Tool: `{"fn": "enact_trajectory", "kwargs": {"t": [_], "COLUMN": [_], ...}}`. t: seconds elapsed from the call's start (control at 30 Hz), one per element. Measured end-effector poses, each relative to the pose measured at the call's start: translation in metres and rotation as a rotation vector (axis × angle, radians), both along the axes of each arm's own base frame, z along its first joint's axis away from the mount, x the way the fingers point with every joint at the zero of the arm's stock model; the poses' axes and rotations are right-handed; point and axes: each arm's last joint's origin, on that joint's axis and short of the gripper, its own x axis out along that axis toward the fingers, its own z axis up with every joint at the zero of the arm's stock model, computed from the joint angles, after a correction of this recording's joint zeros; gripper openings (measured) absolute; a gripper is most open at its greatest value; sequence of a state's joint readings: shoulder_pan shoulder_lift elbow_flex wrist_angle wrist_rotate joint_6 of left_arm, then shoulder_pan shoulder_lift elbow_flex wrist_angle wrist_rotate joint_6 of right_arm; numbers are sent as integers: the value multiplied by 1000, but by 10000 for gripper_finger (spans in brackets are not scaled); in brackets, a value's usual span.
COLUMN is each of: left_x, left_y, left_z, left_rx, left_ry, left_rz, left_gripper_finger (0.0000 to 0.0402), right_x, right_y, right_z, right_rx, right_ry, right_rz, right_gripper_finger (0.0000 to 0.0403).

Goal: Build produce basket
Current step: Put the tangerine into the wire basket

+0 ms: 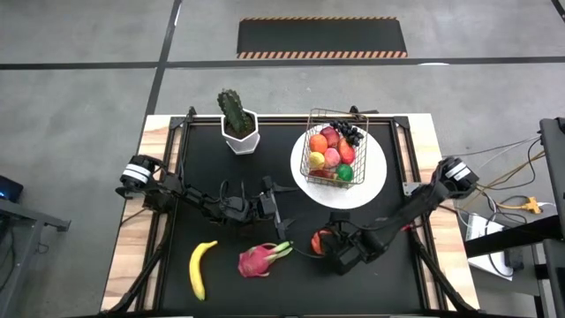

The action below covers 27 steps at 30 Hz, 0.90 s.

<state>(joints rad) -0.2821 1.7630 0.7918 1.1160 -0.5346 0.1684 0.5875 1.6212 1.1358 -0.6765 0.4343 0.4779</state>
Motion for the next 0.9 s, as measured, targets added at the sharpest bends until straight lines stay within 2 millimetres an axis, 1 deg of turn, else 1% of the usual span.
{"fn": "enact_trajectory", "kwargs": {"t": [0.13, 0.27, 0.43, 0.63, 0.77, 0.9], "left_x": [0, 0, 0, 0, 0, 0], "left_y": [0, 0, 0, 0, 0, 0], "left_z": [0, 0, 0, 0, 0, 0], "left_rx": [0, 0, 0, 1, 1, 1], "left_ry": [0, 0, 0, 1, 1, 1], "left_rz": [0, 0, 0, 1, 1, 1], "left_gripper_finger": [345, 345, 345, 345, 345, 345], "right_x": [0, 1, 4, 5, 5, 4], "right_y": [-3, -6, -15, -26, -35, -39], "right_z": [7, 6, -6, -20, -26, -32], "right_rx": [-2, -15, -25, -2, -8, 0], "right_ry": [-11, -17, -44, -92, -85, -87], "right_rz": [25, 17, -34, -50, -71, -74], "right_gripper_finger": [370, 370, 370, 369, 369, 369]}}
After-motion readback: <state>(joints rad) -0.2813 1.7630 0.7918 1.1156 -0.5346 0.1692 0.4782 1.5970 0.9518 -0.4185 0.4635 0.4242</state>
